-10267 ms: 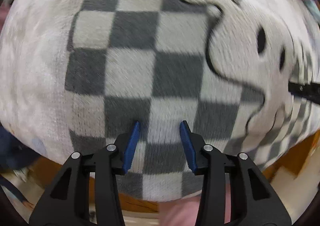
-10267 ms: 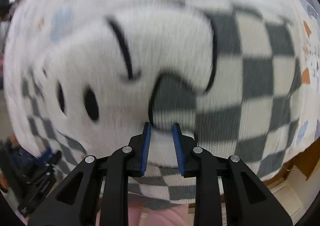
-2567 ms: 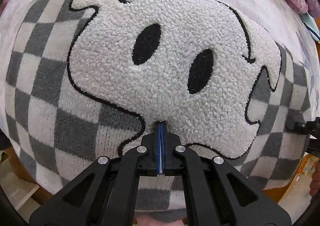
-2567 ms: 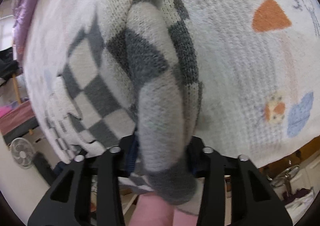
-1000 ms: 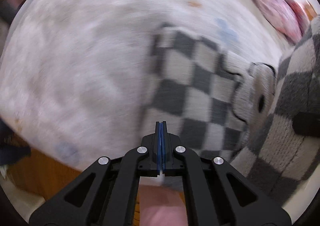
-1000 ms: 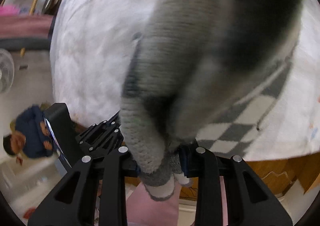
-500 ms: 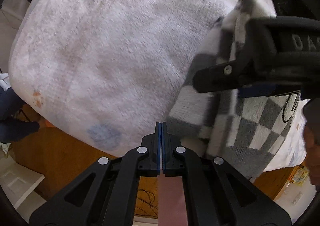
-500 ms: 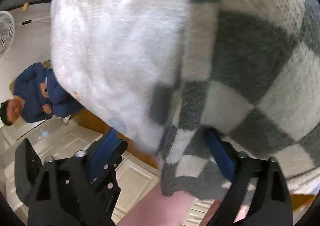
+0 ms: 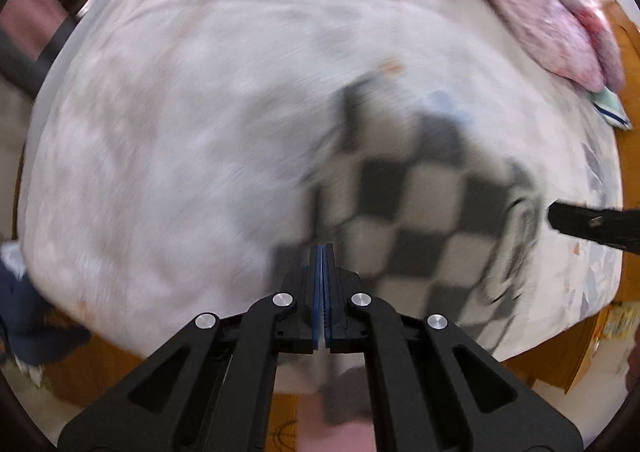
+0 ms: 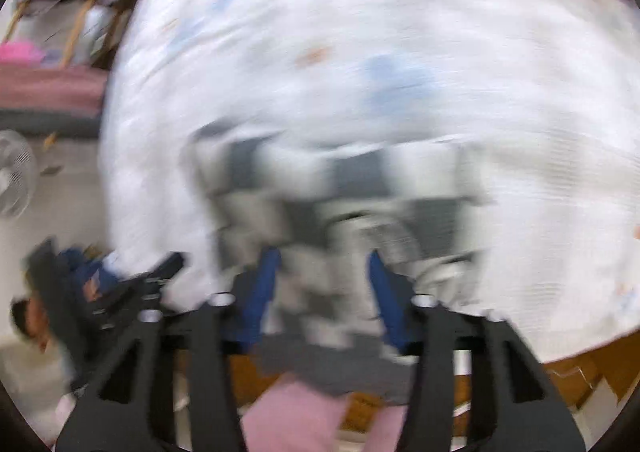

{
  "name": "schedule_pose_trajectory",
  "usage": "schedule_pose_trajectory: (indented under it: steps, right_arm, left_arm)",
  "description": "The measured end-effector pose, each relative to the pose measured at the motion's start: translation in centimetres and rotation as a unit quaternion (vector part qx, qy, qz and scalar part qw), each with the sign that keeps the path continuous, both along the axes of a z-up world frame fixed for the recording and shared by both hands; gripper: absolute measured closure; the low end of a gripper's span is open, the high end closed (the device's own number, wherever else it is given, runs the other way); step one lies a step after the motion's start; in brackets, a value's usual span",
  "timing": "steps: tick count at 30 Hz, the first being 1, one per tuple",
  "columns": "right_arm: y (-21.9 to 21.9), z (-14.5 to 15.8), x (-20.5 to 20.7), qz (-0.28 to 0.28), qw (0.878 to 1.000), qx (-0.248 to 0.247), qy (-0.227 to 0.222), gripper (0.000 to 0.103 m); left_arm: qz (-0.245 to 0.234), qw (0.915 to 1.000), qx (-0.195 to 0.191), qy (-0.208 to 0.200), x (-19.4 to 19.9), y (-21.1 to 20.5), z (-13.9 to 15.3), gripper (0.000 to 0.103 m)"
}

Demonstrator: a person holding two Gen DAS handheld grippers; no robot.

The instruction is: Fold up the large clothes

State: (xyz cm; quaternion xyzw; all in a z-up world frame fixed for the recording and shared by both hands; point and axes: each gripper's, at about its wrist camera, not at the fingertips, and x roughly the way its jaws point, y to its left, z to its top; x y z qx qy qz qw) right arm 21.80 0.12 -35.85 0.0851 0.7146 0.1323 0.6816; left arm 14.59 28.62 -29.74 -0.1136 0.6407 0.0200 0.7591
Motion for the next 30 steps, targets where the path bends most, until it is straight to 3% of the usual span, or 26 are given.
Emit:
schedule_pose_trajectory:
  steps: [3, 5, 8, 10, 12, 20, 30]
  right_arm:
    - [-2.5, -2.5, 1.1, -0.055, 0.998, 0.007, 0.030, 0.075]
    - [-3.5, -4.7, 2.3, -0.065, 0.997, -0.017, 0.039, 0.078]
    - [-2.0, -7.2, 2.8, -0.065, 0.997, -0.027, 0.040, 0.078]
    - [-1.7, -9.3, 3.5, -0.069, 0.996, -0.038, 0.046, 0.079]
    - [-1.1, -10.3, 4.3, -0.087, 0.994, -0.042, 0.051, 0.079]
    - [-0.8, -11.5, 5.3, -0.099, 0.993, -0.031, 0.052, 0.079]
    - [-1.3, -9.4, 3.7, -0.083, 0.995, -0.035, 0.045, 0.079]
  left_arm:
    - [-0.028, 0.9995, 0.006, -0.011, 3.6, -3.0, -0.6, 0.101]
    - [-0.033, 0.9993, 0.013, -0.010, 6.1, -4.8, -2.0, 0.101]
    - [-0.053, 0.9965, 0.051, 0.038, 9.1, -6.4, -6.6, 0.103]
    - [-0.052, 0.9957, 0.038, 0.067, 10.5, -6.2, -10.2, 0.102]
    - [-0.048, 0.9962, 0.026, 0.067, 11.3, -6.0, -11.6, 0.101]
    - [-0.070, 0.9959, 0.036, 0.044, 11.8, -6.5, -12.2, 0.101]
    - [-0.047, 0.9979, -0.014, 0.043, 10.2, -4.8, -10.9, 0.101]
